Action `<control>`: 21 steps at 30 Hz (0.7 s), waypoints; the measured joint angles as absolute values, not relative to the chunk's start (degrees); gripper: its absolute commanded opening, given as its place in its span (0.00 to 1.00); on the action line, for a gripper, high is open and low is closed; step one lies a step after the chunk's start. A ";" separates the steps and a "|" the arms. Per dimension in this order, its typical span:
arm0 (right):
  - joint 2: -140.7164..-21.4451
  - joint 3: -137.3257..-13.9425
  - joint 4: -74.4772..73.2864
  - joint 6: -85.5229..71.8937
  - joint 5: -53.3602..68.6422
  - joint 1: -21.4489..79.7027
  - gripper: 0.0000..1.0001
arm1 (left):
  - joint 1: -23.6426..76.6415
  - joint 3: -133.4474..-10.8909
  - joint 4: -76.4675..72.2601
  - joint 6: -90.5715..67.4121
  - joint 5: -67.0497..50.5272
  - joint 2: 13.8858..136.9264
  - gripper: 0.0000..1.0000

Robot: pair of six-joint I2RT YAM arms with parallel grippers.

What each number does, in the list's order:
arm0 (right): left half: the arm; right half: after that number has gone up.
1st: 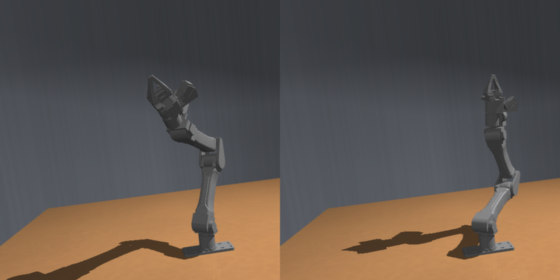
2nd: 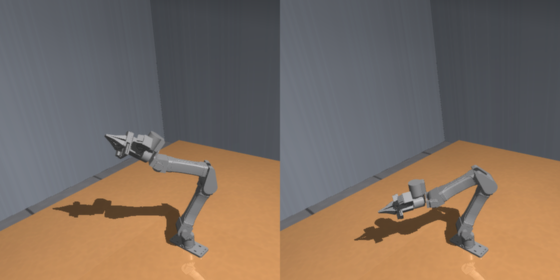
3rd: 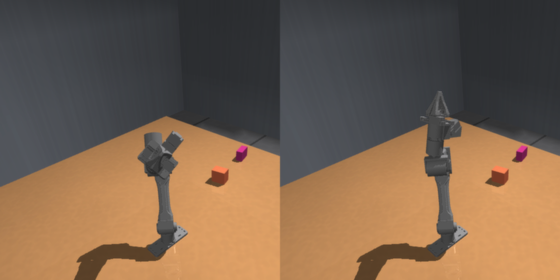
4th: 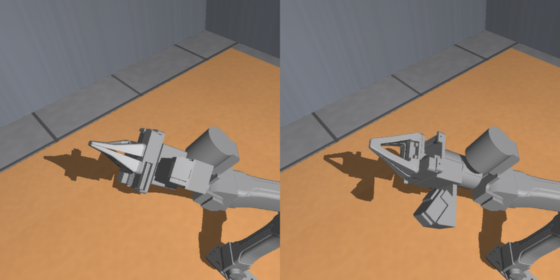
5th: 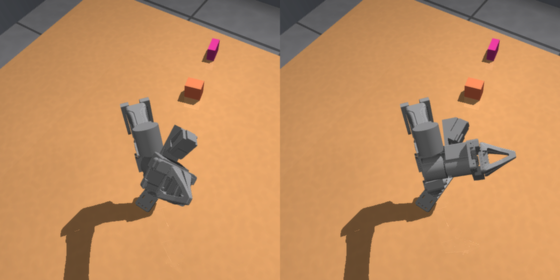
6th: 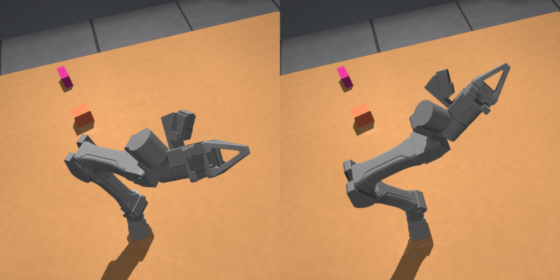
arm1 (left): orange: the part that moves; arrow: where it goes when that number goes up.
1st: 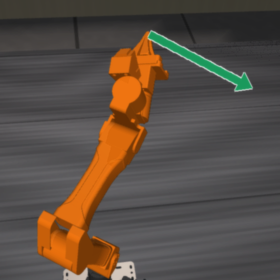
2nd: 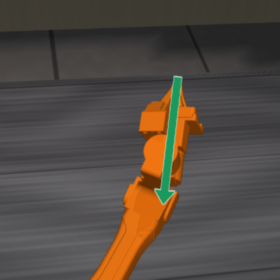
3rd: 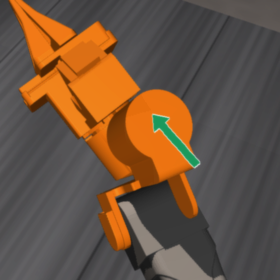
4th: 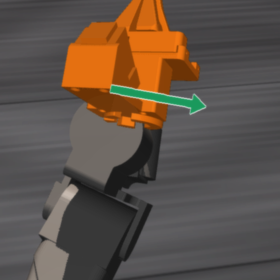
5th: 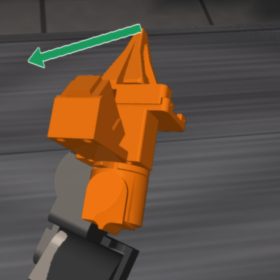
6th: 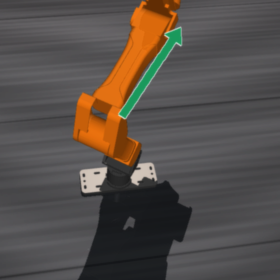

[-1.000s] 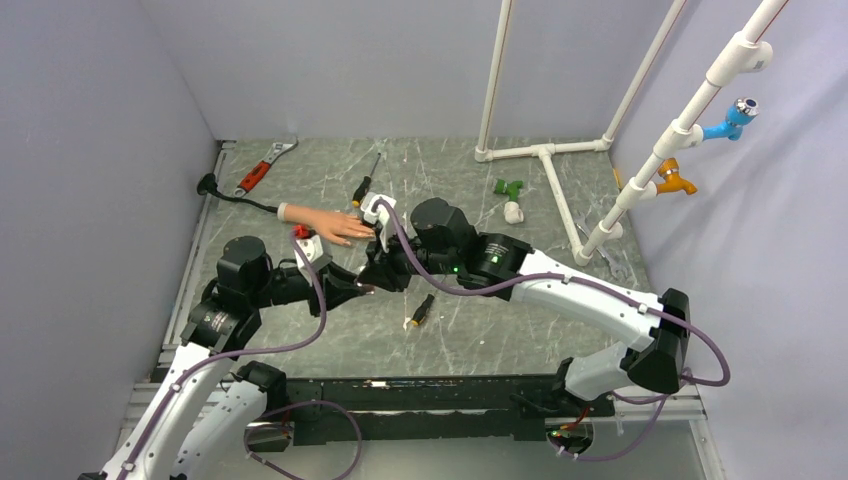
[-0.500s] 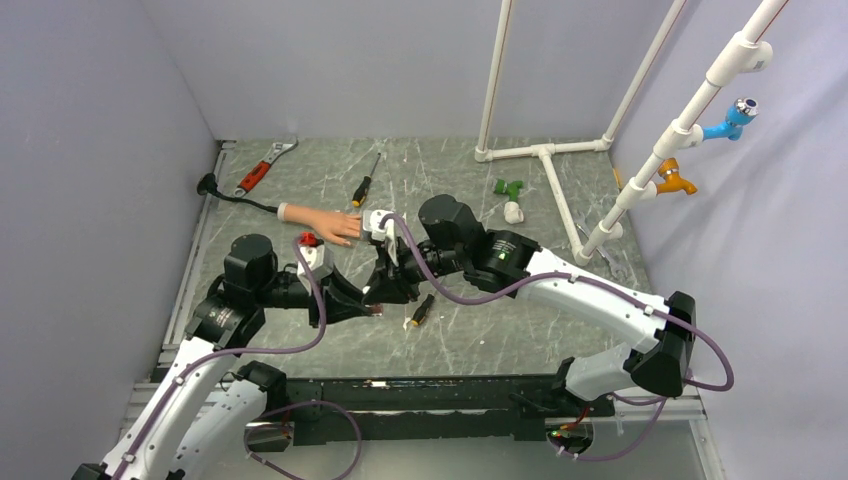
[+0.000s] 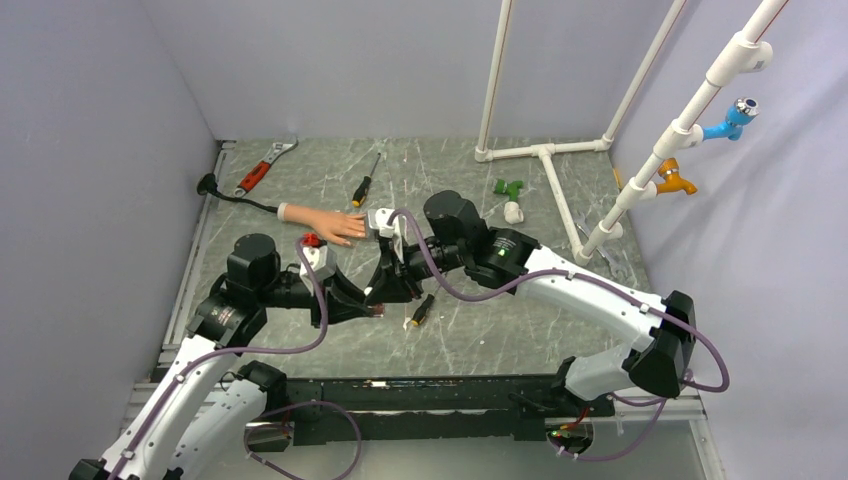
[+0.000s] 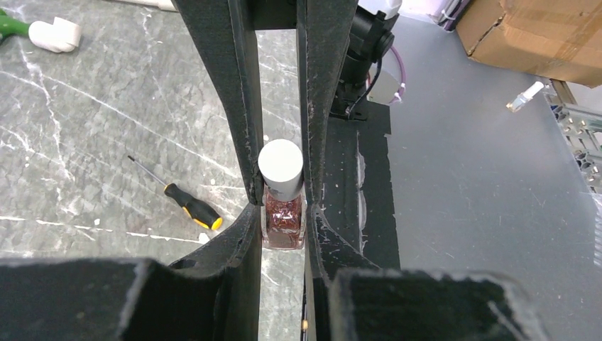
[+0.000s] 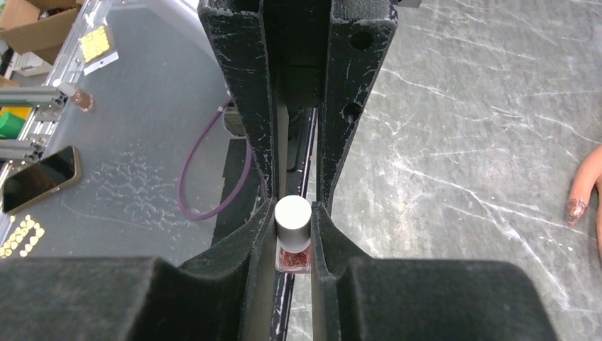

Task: Paint the nails
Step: Unscrew the nail polish bottle.

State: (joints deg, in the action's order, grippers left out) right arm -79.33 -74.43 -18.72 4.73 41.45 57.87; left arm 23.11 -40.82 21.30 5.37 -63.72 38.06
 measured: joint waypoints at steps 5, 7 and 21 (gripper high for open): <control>-77.73 -70.35 -12.88 2.46 41.93 57.08 0.00 | 23.14 -40.82 21.41 5.39 -62.04 37.69 0.00; -76.64 -68.16 -9.52 0.86 41.74 57.04 0.00 | 23.31 -40.82 21.39 5.37 -61.45 37.23 0.00; -73.43 -60.93 2.68 -5.85 37.89 57.19 0.73 | 23.46 -40.84 19.73 5.39 -57.39 36.21 0.00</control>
